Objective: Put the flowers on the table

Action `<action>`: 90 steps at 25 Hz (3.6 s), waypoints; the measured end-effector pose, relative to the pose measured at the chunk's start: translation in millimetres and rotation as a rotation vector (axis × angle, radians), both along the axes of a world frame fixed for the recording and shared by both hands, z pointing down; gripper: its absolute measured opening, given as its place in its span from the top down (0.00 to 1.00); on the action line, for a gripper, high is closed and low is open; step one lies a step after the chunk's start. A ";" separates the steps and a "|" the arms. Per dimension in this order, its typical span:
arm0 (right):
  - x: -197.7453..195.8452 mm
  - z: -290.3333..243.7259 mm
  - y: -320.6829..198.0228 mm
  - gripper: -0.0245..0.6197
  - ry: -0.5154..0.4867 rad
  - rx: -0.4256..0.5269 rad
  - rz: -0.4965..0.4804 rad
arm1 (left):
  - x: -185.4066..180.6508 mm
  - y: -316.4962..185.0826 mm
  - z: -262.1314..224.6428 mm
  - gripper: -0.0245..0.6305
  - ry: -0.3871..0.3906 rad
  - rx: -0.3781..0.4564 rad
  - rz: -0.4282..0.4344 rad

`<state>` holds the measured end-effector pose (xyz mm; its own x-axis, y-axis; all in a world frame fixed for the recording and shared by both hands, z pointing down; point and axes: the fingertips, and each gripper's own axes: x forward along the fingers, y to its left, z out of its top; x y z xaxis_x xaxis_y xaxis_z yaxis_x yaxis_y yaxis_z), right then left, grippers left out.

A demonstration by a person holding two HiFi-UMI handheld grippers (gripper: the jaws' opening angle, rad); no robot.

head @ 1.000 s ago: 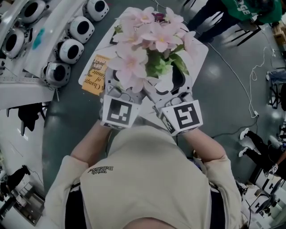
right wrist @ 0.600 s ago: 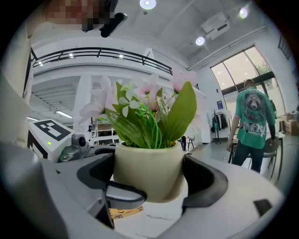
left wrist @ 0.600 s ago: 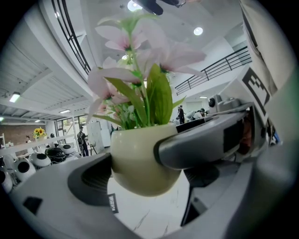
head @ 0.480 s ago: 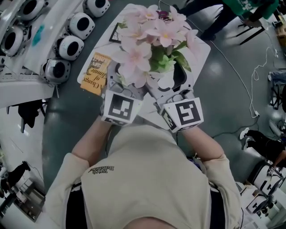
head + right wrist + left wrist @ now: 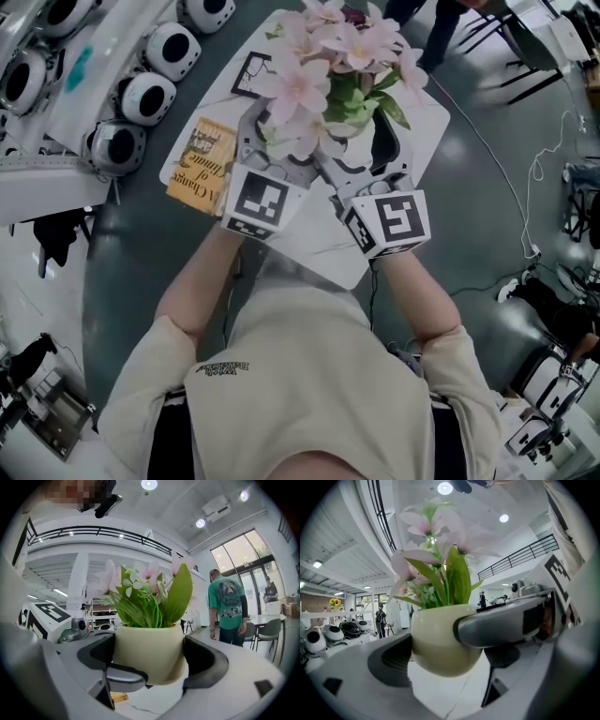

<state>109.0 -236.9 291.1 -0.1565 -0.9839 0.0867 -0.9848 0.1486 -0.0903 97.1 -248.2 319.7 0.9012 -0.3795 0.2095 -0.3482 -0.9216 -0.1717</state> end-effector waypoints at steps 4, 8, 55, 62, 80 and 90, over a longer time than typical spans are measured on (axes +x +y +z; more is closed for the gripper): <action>17.2 22.3 -28.8 0.25 0.011 -0.013 0.012 | 17.7 -28.4 22.4 0.22 0.016 -0.015 0.010; 33.1 56.9 -60.0 0.25 0.007 -0.028 0.018 | 33.8 -59.3 57.0 0.22 0.018 -0.030 0.018; 78.7 323.6 -154.8 0.25 -0.103 -0.185 0.038 | 61.3 -126.6 328.9 0.22 -0.165 -0.296 -0.037; 70.3 328.0 -156.5 0.25 -0.135 -0.208 -0.003 | 52.9 -127.6 325.7 0.22 -0.138 -0.300 -0.039; 59.2 330.4 -147.1 0.25 -0.164 -0.229 -0.042 | 35.6 -109.5 322.2 0.22 -0.086 -0.298 -0.026; 62.5 309.7 -127.5 0.25 -0.090 -0.237 -0.026 | 29.3 -98.2 303.3 0.22 -0.066 -0.306 -0.044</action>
